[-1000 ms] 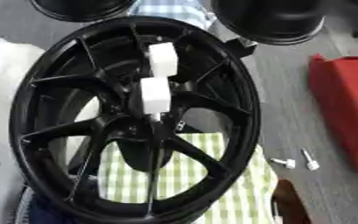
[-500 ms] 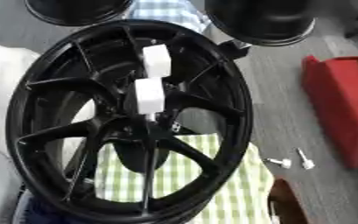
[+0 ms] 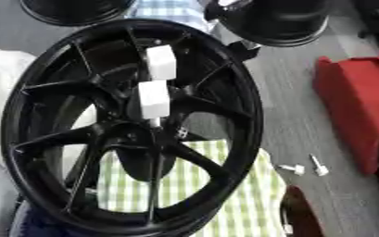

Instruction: Pull the pin out of the wheel hub.

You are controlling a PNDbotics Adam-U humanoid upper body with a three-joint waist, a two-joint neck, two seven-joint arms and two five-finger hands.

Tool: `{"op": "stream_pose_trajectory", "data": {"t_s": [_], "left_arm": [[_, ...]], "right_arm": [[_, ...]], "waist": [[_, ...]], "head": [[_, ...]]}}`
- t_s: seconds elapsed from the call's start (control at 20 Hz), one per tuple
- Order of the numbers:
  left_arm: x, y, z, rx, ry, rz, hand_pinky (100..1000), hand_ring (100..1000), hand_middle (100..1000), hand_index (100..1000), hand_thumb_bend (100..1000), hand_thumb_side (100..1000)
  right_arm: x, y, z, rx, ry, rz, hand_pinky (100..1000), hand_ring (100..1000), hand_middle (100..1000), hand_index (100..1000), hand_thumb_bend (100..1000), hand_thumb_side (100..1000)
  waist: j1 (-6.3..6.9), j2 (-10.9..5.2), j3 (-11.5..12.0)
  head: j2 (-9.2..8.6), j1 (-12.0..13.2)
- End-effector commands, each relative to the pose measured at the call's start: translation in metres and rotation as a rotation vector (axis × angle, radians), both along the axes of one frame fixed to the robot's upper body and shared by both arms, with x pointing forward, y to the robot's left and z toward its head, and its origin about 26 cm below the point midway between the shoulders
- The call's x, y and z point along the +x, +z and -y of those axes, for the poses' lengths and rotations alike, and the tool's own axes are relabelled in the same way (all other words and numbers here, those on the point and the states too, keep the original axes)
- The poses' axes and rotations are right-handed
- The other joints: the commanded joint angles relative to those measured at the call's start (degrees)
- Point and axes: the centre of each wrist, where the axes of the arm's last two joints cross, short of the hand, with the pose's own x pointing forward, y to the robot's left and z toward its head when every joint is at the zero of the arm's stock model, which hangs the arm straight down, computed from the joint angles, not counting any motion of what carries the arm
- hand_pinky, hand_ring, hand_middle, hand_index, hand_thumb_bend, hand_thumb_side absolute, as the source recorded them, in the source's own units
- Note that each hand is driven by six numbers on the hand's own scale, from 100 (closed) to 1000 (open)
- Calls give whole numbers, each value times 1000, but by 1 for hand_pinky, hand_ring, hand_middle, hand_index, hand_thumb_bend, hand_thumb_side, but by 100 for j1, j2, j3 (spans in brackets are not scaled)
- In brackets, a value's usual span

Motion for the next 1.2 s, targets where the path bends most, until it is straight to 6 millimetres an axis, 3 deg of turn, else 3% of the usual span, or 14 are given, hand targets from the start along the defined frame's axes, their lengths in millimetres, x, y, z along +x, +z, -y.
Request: {"op": "stream_pose_trajectory", "data": {"t_s": [0.05,0.45,0.8,1.2], "left_arm": [[1,8,-7,31,6,8,749,712,573,759,765,458],[-2,4,-10,25,31,-4,748,712,571,756,766,457],[-1,4,-10,27,30,-5,749,712,571,756,770,459],[0,5,-9,27,22,-6,750,714,573,757,768,461]], "right_arm": [[3,4,-12,-12,23,27,842,801,791,834,556,425],[16,-39,-39,30,6,7,837,803,798,836,529,434],[32,-44,-22,59,-26,-79,831,795,797,835,512,419],[38,-43,-9,131,-52,-129,816,785,790,838,513,410]], "waist": [[6,-164,-10],[-7,-221,-81],[-19,-171,-87],[-33,-145,-67]], "head": [[45,10],[108,56],[190,95],[216,107]]}}
